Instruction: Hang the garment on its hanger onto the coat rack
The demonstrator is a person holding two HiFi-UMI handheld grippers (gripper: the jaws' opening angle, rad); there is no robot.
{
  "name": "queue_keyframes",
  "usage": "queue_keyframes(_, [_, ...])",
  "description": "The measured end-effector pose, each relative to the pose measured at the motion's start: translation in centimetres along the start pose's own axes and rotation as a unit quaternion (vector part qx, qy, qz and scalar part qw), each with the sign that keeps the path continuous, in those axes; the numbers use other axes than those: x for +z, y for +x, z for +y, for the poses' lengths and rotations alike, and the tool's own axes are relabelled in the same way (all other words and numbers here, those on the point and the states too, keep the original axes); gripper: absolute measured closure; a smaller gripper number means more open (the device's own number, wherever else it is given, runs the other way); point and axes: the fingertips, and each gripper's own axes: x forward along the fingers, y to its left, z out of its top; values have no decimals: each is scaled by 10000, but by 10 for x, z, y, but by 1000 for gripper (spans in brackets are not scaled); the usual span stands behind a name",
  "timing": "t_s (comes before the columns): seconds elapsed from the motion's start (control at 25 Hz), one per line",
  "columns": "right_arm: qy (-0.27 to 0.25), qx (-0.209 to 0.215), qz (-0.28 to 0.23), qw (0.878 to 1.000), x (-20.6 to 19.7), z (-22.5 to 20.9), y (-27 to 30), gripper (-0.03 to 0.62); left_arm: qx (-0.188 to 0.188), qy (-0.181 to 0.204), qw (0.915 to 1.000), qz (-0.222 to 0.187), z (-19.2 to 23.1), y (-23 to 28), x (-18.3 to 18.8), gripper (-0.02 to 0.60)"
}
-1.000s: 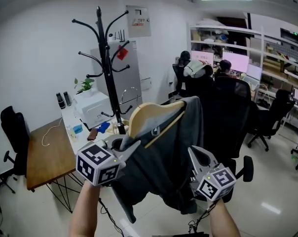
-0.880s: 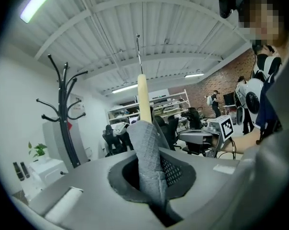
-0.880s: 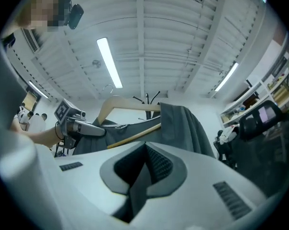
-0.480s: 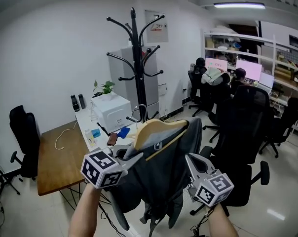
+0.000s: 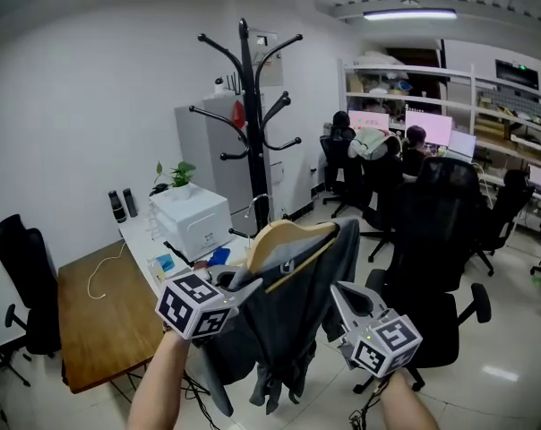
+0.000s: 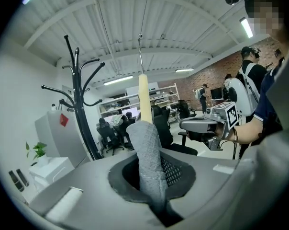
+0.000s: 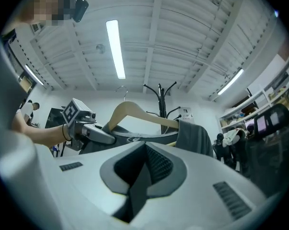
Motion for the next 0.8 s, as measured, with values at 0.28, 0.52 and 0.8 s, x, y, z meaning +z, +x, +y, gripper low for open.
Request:
queue_keyframes(0.28, [-359, -45, -60, 9993, 24, 1, 41, 580, -210, 98, 9997, -111, 47, 27, 24, 566])
queue_keyframes(0.52, [-547, -36, -161, 9984, 34, -26, 86, 580, -339, 280, 9990, -96, 96, 72, 69, 566])
queue_keyframes(0.8, [-891, 58, -491, 9948, 72, -62, 127, 579, -377, 507, 9978, -218, 140, 112, 130, 566])
